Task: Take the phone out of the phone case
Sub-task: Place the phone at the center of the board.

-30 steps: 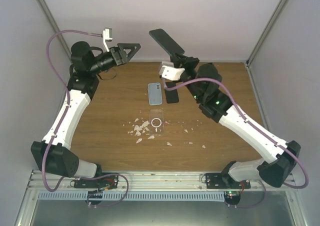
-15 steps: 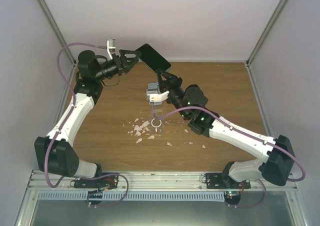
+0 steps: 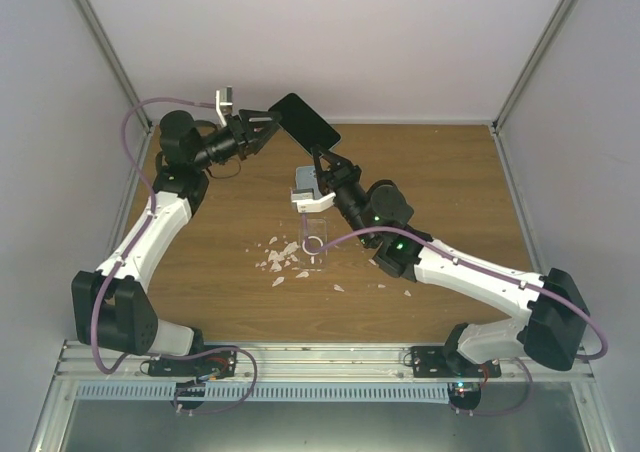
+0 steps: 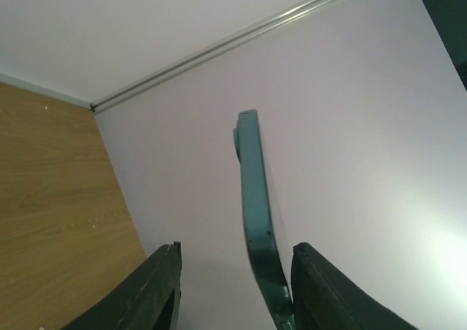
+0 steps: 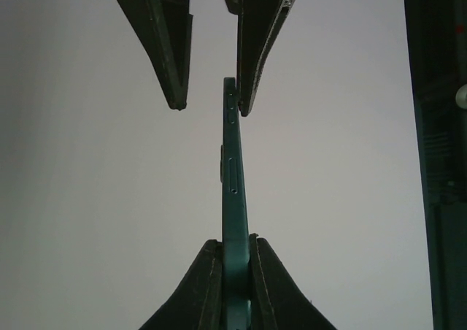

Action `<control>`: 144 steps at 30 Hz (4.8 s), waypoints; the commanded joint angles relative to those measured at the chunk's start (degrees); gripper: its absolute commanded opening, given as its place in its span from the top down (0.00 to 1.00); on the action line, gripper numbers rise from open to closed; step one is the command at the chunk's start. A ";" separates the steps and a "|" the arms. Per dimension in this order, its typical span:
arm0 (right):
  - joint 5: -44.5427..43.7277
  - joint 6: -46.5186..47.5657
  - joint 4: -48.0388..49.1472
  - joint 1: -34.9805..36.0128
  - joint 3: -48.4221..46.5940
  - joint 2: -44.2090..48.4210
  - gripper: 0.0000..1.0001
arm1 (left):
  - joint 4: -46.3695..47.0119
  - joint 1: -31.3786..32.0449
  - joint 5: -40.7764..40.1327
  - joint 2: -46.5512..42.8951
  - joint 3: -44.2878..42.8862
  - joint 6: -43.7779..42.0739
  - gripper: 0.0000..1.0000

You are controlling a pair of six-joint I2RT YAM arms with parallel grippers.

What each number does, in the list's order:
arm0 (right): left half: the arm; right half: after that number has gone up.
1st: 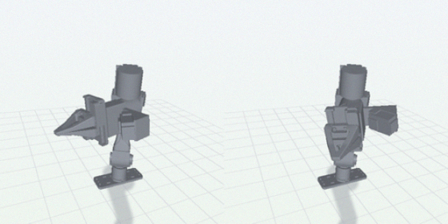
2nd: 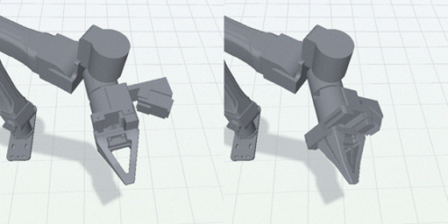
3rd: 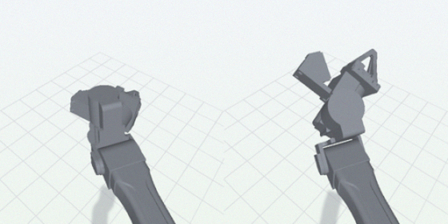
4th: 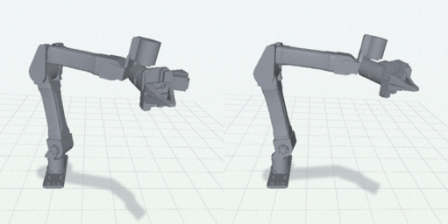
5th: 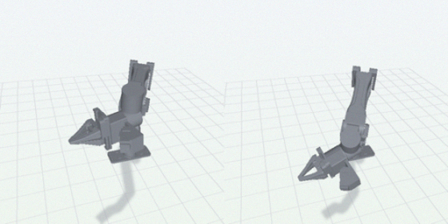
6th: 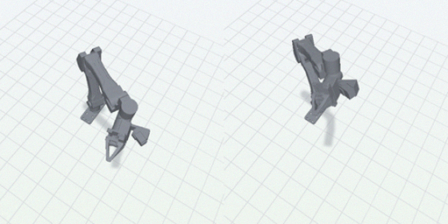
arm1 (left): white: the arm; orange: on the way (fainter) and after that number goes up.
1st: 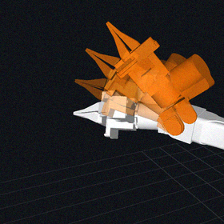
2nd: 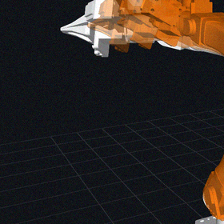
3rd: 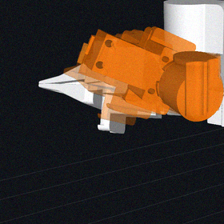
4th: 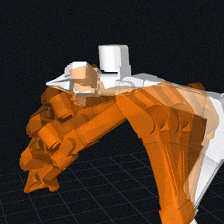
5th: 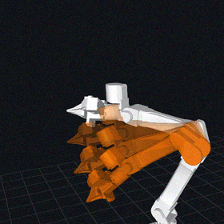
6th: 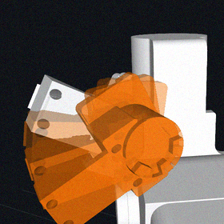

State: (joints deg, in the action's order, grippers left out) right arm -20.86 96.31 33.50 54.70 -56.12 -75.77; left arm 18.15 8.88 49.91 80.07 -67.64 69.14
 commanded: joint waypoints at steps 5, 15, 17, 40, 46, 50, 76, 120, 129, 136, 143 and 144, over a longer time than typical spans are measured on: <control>-0.26 -0.72 7.23 1.27 0.08 0.12 1.00 | 7.88 0.02 0.92 -0.40 1.76 4.76 0.71; -0.09 -1.39 7.04 1.90 1.19 -0.16 1.00 | 9.20 0.15 0.94 0.32 1.49 6.87 0.76; -0.12 -1.46 7.10 1.99 1.17 -0.30 0.99 | 8.83 0.30 0.82 0.43 1.37 6.85 0.76; -0.93 -19.92 -18.12 1.56 -0.66 3.03 0.18 | 7.89 -3.39 1.57 1.74 0.09 4.89 1.00; 3.50 -31.97 -35.72 1.02 -6.75 3.69 0.02 | 6.33 -4.31 3.20 2.82 -0.43 1.35 1.00; 9.31 -38.95 -46.20 -0.86 -11.65 3.52 0.00 | 5.25 -4.57 3.96 3.54 -0.70 -2.09 1.00; 48.80 -71.47 -68.10 -27.80 -24.83 2.92 0.00 | 11.39 -1.66 10.83 5.56 2.69 -13.60 1.00; 89.51 -107.52 -54.24 -38.88 -17.89 -5.38 0.70 | 20.76 13.18 12.45 6.09 3.12 -22.10 1.00; 91.03 -111.73 -51.49 -38.53 -15.39 -6.62 0.75 | 20.43 13.58 12.23 6.26 3.25 -22.44 1.00; 91.83 -112.63 -51.31 -38.21 -13.74 -6.65 0.87 | 18.76 13.70 11.75 6.32 3.13 -23.66 1.00; 91.59 -112.78 -51.53 -38.97 -11.06 -5.41 0.99 | 11.52 13.62 10.04 5.78 2.37 -27.96 0.88; 91.59 -112.97 -51.40 -39.32 -10.51 -5.18 0.99 | 10.56 13.60 10.09 5.65 2.34 -28.48 0.78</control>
State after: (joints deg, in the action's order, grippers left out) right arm 72.14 -15.81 -17.39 15.81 -69.10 -81.82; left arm 29.52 21.93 62.46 86.65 -62.70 44.05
